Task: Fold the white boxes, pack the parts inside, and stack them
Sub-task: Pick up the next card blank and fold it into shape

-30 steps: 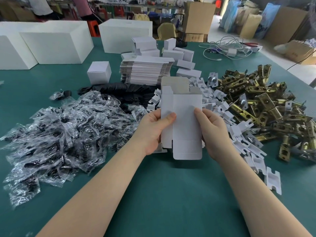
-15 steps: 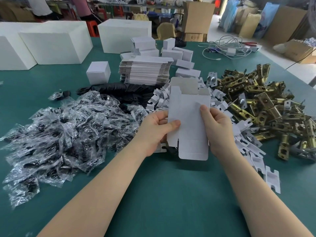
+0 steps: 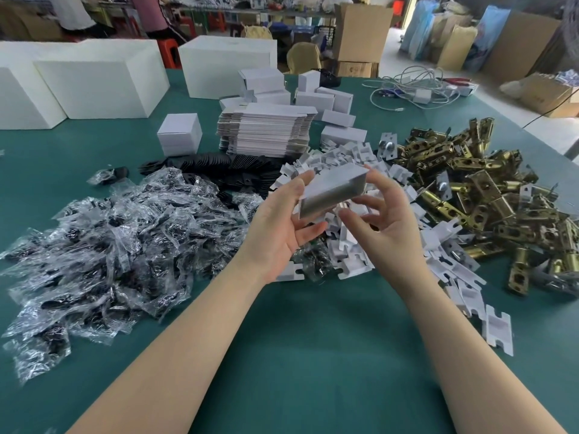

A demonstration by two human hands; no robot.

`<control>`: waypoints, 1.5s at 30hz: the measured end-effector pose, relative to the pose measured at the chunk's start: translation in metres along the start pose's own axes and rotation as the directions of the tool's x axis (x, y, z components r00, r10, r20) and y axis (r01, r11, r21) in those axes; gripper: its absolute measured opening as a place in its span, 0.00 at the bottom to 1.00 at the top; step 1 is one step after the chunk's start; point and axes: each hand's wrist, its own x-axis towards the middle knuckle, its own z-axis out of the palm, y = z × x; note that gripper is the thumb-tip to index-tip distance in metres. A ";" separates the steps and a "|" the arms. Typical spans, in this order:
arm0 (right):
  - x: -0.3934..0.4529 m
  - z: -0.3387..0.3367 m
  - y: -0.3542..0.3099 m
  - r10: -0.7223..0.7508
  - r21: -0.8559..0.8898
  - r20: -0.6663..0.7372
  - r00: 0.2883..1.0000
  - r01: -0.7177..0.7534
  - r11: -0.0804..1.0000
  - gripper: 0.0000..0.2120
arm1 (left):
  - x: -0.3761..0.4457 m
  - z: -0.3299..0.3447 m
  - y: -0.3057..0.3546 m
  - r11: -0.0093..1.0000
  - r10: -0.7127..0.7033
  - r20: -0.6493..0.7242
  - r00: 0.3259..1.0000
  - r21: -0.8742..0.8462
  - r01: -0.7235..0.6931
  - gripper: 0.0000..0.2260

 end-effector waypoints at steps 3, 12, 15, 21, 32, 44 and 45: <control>0.001 -0.002 -0.002 -0.032 -0.036 -0.040 0.999 0.030 0.999 0.23 | -0.001 -0.002 0.002 0.997 0.056 0.174 0.983 0.038 -0.063 0.36; 0.000 -0.004 -0.013 -0.126 0.094 -0.054 0.991 0.131 0.987 0.14 | -0.003 -0.006 0.006 0.925 0.233 0.082 0.969 0.290 -0.247 0.09; -0.001 0.000 -0.019 -0.108 0.205 -0.039 0.993 0.114 0.972 0.13 | -0.004 -0.003 0.009 0.871 0.358 0.070 0.931 0.333 -0.360 0.14; -0.006 0.005 -0.018 0.021 0.234 0.065 0.998 -0.036 0.972 0.20 | -0.003 -0.004 0.004 0.801 0.417 -0.028 0.909 0.484 -0.353 0.26; -0.005 0.005 -0.014 0.164 0.324 0.088 0.983 -0.184 0.928 0.19 | -0.005 -0.005 0.000 0.866 0.219 0.095 0.971 0.439 -0.238 0.26; -0.006 0.010 -0.014 0.158 0.122 0.031 0.987 -0.161 0.979 0.07 | -0.002 -0.005 -0.006 0.758 0.295 0.048 0.954 0.596 -0.264 0.04; -0.006 0.010 -0.014 0.155 0.113 0.026 0.988 -0.157 0.981 0.08 | -0.002 -0.004 -0.006 0.750 0.302 0.056 0.952 0.602 -0.273 0.04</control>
